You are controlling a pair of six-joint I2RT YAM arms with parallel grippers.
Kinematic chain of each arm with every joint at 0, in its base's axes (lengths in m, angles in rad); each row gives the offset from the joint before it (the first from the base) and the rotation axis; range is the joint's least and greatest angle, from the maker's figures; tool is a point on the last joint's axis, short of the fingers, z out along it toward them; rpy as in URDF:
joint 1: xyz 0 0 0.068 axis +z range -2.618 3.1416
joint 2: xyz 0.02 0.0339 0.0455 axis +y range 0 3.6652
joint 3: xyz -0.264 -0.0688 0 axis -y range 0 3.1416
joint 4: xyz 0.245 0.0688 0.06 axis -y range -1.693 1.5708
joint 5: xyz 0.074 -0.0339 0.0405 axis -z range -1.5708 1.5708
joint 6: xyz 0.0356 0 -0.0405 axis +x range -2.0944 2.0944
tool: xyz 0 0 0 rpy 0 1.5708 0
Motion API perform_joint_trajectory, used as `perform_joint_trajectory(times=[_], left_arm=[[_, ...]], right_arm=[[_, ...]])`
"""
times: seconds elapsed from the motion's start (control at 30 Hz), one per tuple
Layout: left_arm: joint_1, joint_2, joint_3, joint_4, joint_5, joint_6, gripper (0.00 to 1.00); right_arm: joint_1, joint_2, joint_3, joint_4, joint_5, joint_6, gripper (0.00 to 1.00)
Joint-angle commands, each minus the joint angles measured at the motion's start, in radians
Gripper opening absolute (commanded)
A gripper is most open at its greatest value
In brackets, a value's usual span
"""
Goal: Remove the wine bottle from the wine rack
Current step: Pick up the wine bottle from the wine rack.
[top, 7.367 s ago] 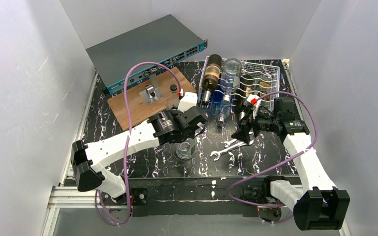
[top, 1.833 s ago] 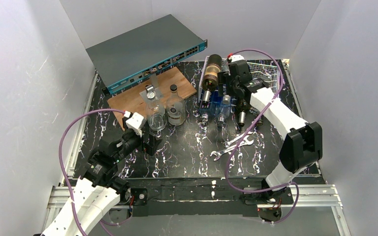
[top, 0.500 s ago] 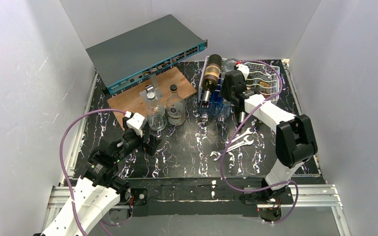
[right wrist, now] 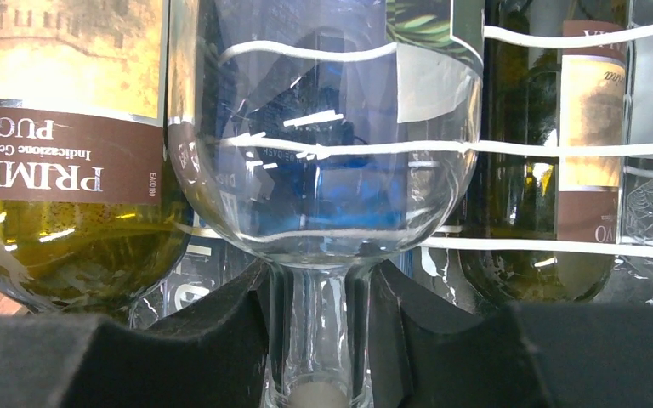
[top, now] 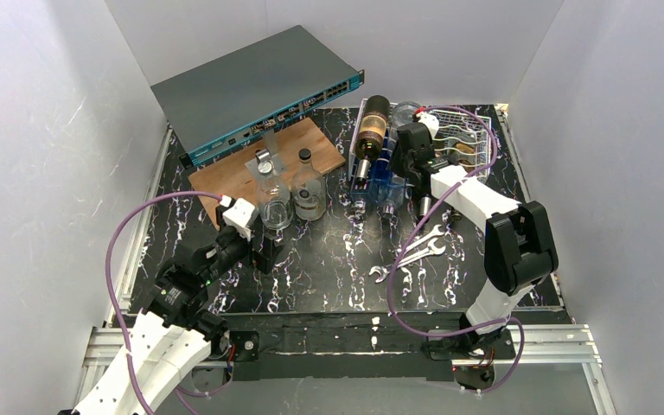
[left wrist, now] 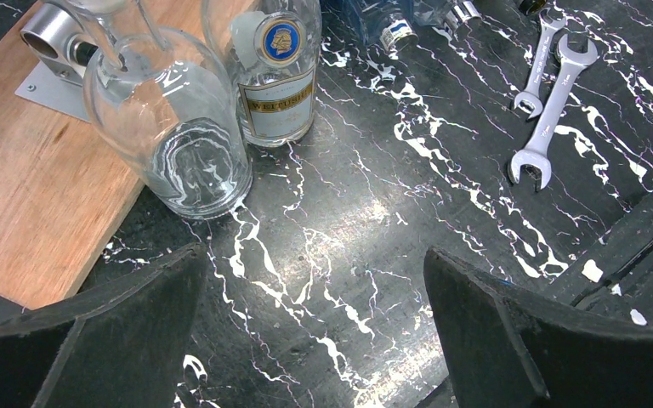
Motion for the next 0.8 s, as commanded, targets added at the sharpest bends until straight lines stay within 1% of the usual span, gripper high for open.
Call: perform_joint_trajectory(times=[0.0, 0.07, 0.1, 0.33, 0.4, 0.47, 0.57, 0.77], left_arm=[[0.004, 0.001, -0.01, 0.001, 0.002, 0.014, 0.98], [0.004, 0.002, -0.011, 0.001, 0.003, 0.014, 0.98], [0.003, 0.002, -0.01, 0.0, 0.004, 0.014, 0.98], [0.004, 0.001, -0.011, 0.001, 0.006, 0.014, 0.98], [0.004, 0.001, -0.011, 0.001, 0.007, 0.014, 0.98], [0.004, 0.002, -0.01, 0.001, 0.008, 0.014, 0.98], [0.004, 0.003, -0.01, 0.001, 0.009, 0.014, 0.98], [0.004, 0.007, -0.01, 0.001, 0.011, 0.014, 0.98]], right_arm=[[-0.002, -0.042, -0.013, 0.054, -0.017, -0.015, 0.25], [-0.003, -0.065, -0.024, 0.066, -0.019, -0.027, 0.06], [-0.003, -0.077, -0.03, 0.073, -0.019, -0.034, 0.01], [-0.016, -0.138, -0.06, 0.097, -0.044, -0.069, 0.01], [-0.037, -0.158, -0.088, 0.136, -0.133, -0.122, 0.01], [-0.045, -0.166, -0.09, 0.14, -0.158, -0.158, 0.01], [-0.059, -0.17, -0.066, 0.115, -0.135, -0.201, 0.01], [-0.104, -0.195, -0.069, 0.113, -0.118, -0.185, 0.01]])
